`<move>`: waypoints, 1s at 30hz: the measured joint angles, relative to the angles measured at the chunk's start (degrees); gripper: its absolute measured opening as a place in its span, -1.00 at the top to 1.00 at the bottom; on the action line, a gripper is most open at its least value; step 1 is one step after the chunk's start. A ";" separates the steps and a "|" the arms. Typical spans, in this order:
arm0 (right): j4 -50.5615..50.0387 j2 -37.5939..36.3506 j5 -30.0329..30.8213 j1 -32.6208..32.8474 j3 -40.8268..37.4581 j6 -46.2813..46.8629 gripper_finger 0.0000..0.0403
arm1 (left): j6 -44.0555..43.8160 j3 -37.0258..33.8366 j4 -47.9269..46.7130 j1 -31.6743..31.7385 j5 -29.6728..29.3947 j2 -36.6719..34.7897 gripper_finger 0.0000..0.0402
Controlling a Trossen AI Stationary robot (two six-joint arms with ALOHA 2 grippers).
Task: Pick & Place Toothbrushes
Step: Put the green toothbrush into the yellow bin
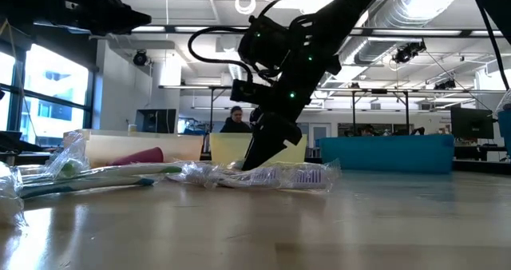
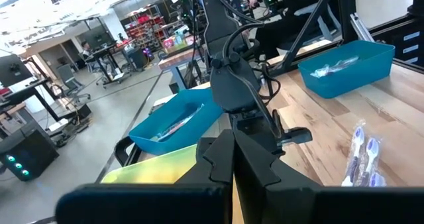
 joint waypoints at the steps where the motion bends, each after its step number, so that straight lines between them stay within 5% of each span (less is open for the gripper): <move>1: 0.00 0.01 0.01 0.01 0.00 0.00 0.63 | -0.07 0.00 0.00 0.00 0.00 0.00 1.00; 7: -0.02 0.04 -0.35 0.05 -0.04 -0.02 0.80 | -0.12 0.00 0.01 0.00 0.00 0.00 1.00; 30: -3.68 -7.96 -1.75 1.28 -0.26 0.07 0.82 | -1.41 0.00 0.03 0.00 0.04 0.00 1.00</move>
